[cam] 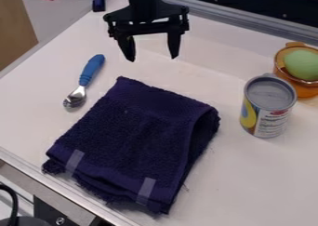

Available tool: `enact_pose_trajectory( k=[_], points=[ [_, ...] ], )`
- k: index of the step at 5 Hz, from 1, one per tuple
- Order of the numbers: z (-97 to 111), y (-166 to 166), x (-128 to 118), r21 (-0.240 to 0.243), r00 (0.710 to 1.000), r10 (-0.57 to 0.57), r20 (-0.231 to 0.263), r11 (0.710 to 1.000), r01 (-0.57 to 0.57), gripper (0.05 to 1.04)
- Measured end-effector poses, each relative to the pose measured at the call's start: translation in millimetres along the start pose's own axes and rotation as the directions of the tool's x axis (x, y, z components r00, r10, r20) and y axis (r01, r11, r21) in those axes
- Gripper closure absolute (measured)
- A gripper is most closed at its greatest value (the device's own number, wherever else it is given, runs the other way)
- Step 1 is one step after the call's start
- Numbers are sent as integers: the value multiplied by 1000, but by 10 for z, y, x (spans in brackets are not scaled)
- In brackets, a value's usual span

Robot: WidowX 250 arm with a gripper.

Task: Move the purple cloth to the right side

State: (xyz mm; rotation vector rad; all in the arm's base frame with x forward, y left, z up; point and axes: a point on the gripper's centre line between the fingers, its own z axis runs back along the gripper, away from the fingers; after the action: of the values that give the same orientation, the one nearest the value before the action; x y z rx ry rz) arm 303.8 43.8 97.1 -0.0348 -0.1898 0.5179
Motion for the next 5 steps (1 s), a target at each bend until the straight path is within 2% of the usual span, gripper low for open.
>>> enact_pose_trajectory(
  k=[1, 2, 3, 4, 5],
  points=[
    [-82, 18, -54, 9, 999, -7, -31, 1000, 7, 83],
    [-142, -5, -117, -4, 980, -191, -62, 981, 191, 84],
    [-197, 9, -282, 1, 892, -434, -125, 899, 437, 83],
    [-205, 39, -446, -15, 748, -647, -148, 758, 653, 83],
    [-238, 58, -542, -43, 572, -815, -98, 577, 815, 84]
  ],
)
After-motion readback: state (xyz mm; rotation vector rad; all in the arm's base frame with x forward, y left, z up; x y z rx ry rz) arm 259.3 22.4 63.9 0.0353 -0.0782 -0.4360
